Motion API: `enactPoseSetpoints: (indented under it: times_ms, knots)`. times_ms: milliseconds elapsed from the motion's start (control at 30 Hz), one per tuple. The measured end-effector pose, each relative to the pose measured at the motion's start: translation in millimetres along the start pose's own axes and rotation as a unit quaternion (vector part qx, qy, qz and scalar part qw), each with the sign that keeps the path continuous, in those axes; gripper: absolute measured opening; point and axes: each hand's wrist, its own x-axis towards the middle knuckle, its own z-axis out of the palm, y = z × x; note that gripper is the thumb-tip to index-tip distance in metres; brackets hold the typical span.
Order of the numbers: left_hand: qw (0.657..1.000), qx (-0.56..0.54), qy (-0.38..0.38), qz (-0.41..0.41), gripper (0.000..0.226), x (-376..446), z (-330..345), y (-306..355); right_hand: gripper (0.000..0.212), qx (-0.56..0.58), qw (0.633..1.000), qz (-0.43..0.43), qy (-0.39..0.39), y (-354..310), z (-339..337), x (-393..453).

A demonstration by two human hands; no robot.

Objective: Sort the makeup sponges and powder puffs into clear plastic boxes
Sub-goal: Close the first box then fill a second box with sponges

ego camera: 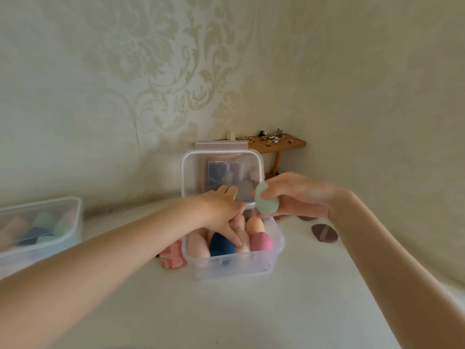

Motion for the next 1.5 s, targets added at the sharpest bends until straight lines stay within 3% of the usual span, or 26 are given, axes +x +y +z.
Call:
enactPoseSetpoints:
  times_ms: [67, 133, 267, 467, 533, 633, 700, 800, 867, 1033, 1133, 1233, 1367, 1500]
  knots:
    - [1.0, -0.016, -0.003, -0.01, 0.063, -1, 2, -2, 0.031, -0.051, 0.995, 0.018, -0.086, 6, 14, 1]
    - [0.999, -0.031, -0.005, -0.017, 0.06, -3, 1, -1, 0.036, -0.081, 0.99, 0.036, -0.106, 12, 25, 7]
    - [0.998, -0.058, 0.012, -0.018, 0.061, -6, 0, -2, 0.03, -0.082, 0.987, 0.078, -0.111, 17, 39, 16]
    - [0.987, -0.154, 0.032, -0.015, 0.054, -24, -2, -26, 0.041, -0.112, 0.987, 0.07, -0.089, 17, 35, 19]
    - [0.987, -0.157, 0.035, -0.024, 0.053, -32, -3, -31, 0.033, -0.109, 0.99, 0.059, -0.074, 15, 35, 19]
    - [0.989, -0.142, 0.021, -0.043, 0.046, -35, 4, -31, 0.022, -0.058, 0.996, 0.001, -0.064, 8, 37, 17]
    - [0.992, -0.117, 0.029, -0.039, 0.034, -29, 11, -26, 0.024, -0.013, 0.995, -0.02, -0.1, 3, 40, 13]
    - [0.996, -0.045, 0.032, -0.065, 0.033, -23, 16, -16, 0.026, -0.034, 0.988, 0.019, -0.15, 5, 48, 12]
    - [0.996, 0.004, 0.047, -0.077, 0.021, -20, 18, -11, 0.027, -0.043, 0.986, 0.05, -0.15, 11, 52, 14]
    - [0.996, 0.002, 0.054, -0.072, 0.023, -23, 19, -9, 0.025, 0.004, 0.984, 0.094, -0.154, 19, 62, 16]
    - [0.99, -0.117, 0.063, -0.055, 0.025, -30, 13, -22, 0.018, -0.007, 0.985, 0.101, -0.137, 20, 64, 18]
    - [0.967, -0.249, -0.014, -0.047, 0.031, -40, -2, -38, 0.016, -0.028, 0.989, 0.101, -0.107, 19, 64, 21]
    - [0.981, -0.178, -0.078, -0.02, 0.049, -49, -4, -46, 0.028, -0.079, 0.989, 0.119, -0.033, 19, 67, 31]
    - [0.993, -0.113, -0.036, -0.004, 0.038, -43, 7, -40, 0.028, -0.143, 0.984, 0.108, -0.002, 18, 75, 37]
